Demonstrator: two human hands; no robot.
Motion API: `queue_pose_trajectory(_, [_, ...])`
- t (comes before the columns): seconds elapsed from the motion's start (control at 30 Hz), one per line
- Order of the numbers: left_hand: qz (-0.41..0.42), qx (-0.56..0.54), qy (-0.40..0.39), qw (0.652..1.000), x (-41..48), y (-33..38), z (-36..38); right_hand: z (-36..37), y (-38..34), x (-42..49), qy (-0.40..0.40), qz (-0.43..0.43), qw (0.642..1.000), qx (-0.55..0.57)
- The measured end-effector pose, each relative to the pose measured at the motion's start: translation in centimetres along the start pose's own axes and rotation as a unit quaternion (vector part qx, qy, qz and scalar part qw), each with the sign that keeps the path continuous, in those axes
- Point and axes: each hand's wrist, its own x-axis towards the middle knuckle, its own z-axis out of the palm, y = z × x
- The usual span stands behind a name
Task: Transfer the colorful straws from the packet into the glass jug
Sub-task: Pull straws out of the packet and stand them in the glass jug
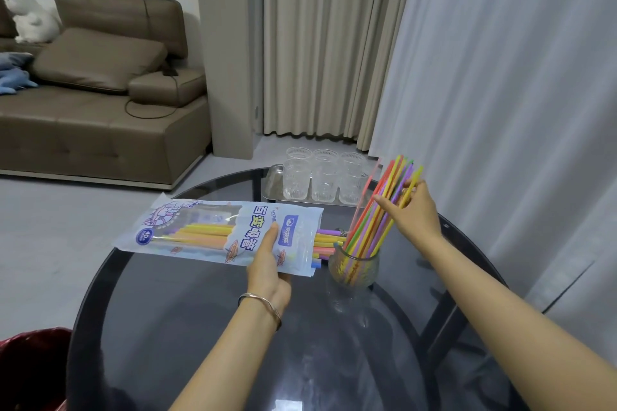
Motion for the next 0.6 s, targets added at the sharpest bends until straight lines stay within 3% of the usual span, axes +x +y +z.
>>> queue_pose_trajectory(0.23, [0.007, -0.008, -0.016, 1.0, -1.4, 0.1, 0.3, -0.4, -1.5, -4.2, 0.056, 0.039, 0.992, 0.106])
queue_pose_trajectory(0.43, [0.011, 0.002, -0.031, 0.999, -2.9, -0.1, 0.2, 2.1, -5.3, -11.0, -0.093, 0.027, 0.964, 0.248])
queue_pose_trajectory(0.6, [0.018, 0.019, -0.037, 0.999, -3.6, 0.1, 0.1, 3.0, -6.4, -12.9, -0.117, -0.027, 0.959, 0.255])
